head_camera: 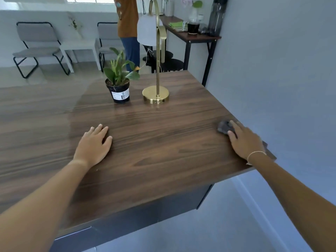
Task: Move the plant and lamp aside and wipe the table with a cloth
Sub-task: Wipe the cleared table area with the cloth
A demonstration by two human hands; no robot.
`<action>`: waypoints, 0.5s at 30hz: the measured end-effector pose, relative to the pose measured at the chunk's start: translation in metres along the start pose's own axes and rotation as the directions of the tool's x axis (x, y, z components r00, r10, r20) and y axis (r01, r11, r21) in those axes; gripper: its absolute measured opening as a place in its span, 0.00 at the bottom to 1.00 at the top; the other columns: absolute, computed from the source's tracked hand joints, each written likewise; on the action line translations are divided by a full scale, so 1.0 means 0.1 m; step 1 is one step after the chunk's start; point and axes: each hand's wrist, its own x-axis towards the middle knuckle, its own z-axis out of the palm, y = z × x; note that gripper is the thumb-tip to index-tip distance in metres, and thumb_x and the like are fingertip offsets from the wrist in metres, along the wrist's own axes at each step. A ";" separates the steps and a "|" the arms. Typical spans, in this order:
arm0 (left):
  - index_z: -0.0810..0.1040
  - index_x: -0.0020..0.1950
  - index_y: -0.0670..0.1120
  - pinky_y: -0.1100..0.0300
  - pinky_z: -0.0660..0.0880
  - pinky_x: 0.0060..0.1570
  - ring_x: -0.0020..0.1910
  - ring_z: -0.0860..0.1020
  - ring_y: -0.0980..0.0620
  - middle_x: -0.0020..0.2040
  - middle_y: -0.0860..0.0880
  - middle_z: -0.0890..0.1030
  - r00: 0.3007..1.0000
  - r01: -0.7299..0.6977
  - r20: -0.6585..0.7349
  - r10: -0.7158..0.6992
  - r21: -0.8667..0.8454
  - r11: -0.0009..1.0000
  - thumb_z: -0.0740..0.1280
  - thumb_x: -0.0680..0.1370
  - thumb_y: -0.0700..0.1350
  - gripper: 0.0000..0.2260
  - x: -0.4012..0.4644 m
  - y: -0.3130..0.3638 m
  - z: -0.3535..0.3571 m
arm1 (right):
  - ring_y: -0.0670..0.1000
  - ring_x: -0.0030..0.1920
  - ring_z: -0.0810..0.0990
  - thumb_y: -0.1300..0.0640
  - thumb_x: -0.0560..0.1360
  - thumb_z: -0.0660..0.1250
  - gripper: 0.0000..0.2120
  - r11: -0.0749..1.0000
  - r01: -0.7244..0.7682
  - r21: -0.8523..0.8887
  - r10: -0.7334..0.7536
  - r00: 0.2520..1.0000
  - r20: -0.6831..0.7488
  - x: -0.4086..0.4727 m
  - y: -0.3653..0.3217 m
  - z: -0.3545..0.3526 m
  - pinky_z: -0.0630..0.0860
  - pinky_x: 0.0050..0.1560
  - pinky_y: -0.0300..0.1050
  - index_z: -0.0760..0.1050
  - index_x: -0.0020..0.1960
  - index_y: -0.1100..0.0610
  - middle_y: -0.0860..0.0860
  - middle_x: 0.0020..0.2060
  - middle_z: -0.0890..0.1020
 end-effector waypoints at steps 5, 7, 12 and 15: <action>0.63 0.74 0.44 0.52 0.50 0.74 0.76 0.56 0.43 0.77 0.44 0.60 1.000 -0.001 -0.018 0.001 0.004 1.000 0.57 0.80 0.48 0.22 -0.04 0.00 0.00 | 0.59 0.71 0.62 0.47 0.79 0.47 0.24 0.988 -0.151 -0.041 0.149 0.988 -0.048 0.03 0.05 0.02 0.64 0.67 0.58 0.53 0.74 0.51 0.51 0.75 0.60; 0.63 0.73 0.43 0.51 0.50 0.74 0.76 0.56 0.43 0.76 0.44 0.60 1.000 0.002 -0.022 -0.002 0.000 1.000 0.57 0.80 0.48 0.22 -0.03 0.00 0.00 | 0.58 0.72 0.61 0.47 0.79 0.48 0.24 0.998 -0.056 -0.038 0.055 0.998 -0.039 -0.16 -0.25 0.07 0.63 0.68 0.57 0.54 0.74 0.51 0.51 0.75 0.60; 0.65 0.73 0.43 0.53 0.50 0.75 0.77 0.55 0.44 0.76 0.45 0.60 1.000 0.000 0.012 0.002 -0.122 0.992 0.55 0.80 0.42 0.20 -0.07 -0.03 -0.05 | 0.56 0.74 0.58 0.46 0.79 0.46 0.24 0.955 0.293 0.034 -0.294 0.956 0.018 -0.78 -1.36 0.30 0.56 0.71 0.54 0.53 0.74 0.48 0.49 0.75 0.58; 0.66 0.72 0.43 0.56 0.51 0.75 0.76 0.56 0.45 0.76 0.45 0.62 1.000 -0.020 0.021 0.023 -0.158 0.987 0.55 0.80 0.39 0.19 -0.20 -0.20 -0.13 | 0.57 0.71 0.65 0.45 0.76 0.44 0.26 0.826 0.556 0.089 -0.562 0.824 0.069 -1.20 -1.96 0.39 0.63 0.68 0.55 0.60 0.72 0.48 0.49 0.72 0.65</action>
